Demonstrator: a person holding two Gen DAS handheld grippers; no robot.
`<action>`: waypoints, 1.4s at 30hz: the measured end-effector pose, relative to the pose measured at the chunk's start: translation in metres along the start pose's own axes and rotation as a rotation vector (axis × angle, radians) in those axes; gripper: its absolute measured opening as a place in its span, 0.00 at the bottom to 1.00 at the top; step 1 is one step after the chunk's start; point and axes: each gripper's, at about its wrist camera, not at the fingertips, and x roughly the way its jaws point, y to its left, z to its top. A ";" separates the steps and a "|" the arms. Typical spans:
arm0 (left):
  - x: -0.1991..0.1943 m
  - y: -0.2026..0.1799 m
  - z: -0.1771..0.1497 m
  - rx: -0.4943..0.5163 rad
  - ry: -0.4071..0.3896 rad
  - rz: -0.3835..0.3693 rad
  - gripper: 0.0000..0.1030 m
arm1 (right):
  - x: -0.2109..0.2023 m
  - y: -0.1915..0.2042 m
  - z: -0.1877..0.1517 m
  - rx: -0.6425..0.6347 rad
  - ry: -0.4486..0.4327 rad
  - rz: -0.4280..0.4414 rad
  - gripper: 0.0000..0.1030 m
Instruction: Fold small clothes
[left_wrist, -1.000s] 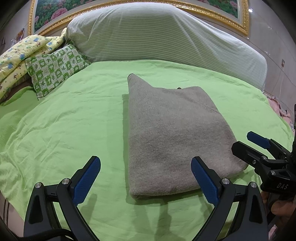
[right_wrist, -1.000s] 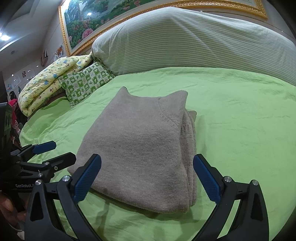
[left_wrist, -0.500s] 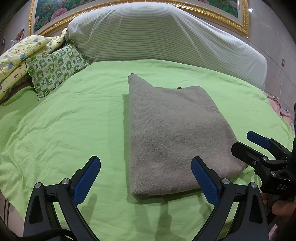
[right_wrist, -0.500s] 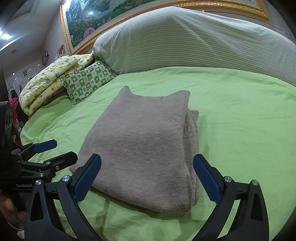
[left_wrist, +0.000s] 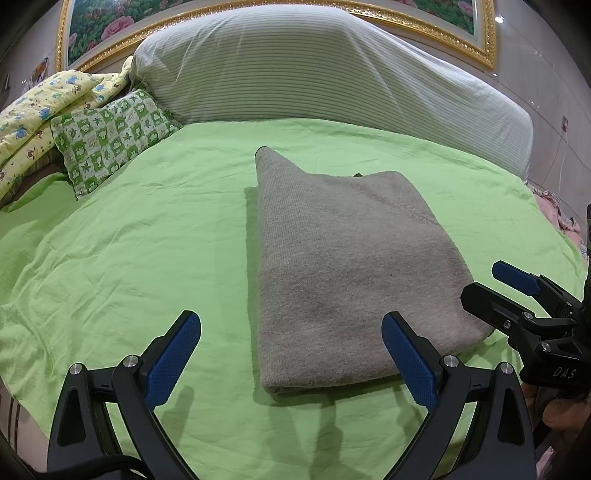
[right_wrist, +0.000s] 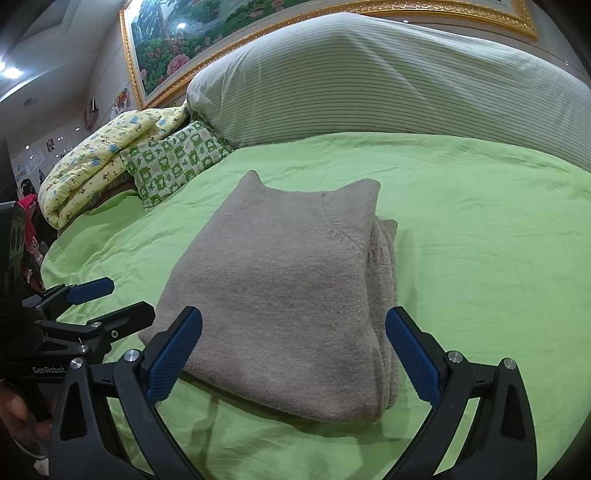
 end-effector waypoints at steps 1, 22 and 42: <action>0.000 0.000 0.000 0.000 0.000 -0.001 0.96 | 0.000 0.000 0.000 -0.001 0.000 0.000 0.97; -0.002 0.000 -0.002 -0.023 0.002 0.002 0.96 | -0.002 0.004 -0.003 0.000 -0.001 -0.003 0.97; -0.001 -0.003 -0.001 -0.025 -0.001 0.005 0.96 | -0.003 0.006 -0.004 -0.002 -0.002 0.000 0.97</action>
